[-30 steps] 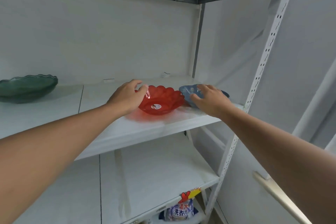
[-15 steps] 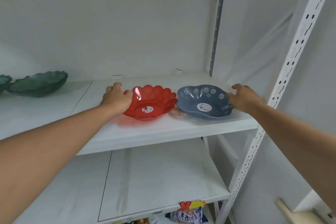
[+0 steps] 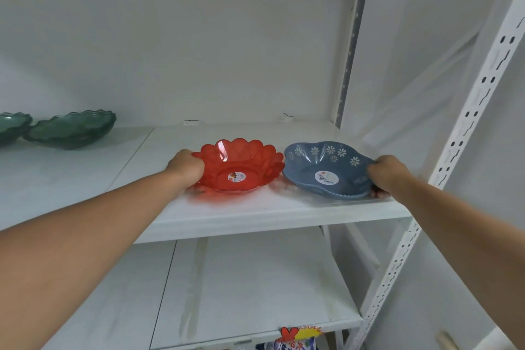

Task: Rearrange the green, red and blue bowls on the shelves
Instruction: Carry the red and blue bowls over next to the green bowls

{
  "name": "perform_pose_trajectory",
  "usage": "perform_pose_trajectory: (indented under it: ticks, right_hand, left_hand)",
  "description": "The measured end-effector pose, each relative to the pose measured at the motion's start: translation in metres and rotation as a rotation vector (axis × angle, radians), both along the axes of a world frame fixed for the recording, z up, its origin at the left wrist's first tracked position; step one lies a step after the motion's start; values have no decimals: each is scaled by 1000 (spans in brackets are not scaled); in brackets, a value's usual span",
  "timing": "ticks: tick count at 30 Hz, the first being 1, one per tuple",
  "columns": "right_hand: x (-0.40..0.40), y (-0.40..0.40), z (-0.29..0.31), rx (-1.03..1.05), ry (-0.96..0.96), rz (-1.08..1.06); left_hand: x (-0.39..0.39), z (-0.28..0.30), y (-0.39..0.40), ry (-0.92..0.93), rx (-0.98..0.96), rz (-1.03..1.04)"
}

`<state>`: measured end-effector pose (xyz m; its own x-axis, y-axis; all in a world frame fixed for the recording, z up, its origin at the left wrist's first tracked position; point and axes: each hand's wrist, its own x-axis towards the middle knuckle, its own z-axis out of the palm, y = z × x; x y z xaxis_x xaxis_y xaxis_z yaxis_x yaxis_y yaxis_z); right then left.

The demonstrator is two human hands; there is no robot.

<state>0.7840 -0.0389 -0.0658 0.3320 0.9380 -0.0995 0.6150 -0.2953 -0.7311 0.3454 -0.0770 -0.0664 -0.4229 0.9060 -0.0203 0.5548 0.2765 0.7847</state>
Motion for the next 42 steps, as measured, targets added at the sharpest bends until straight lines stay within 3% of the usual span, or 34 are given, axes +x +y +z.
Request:
perform_pose_trajectory:
  ticks: [9, 24, 30, 42]
  right_hand:
    - [-24, -1, 21, 104, 287, 9]
    - [-190, -24, 23, 125, 298, 263]
    - [-276, -62, 35, 157, 247, 212]
    - [-453, -134, 40, 111, 280, 130]
  left_hand:
    - [-38, 43, -23, -268, 96, 123]
    - [-170, 69, -142, -321, 180, 331]
    - [-256, 69, -184, -365, 238, 300]
    - [-438, 59, -249, -390, 165, 345]
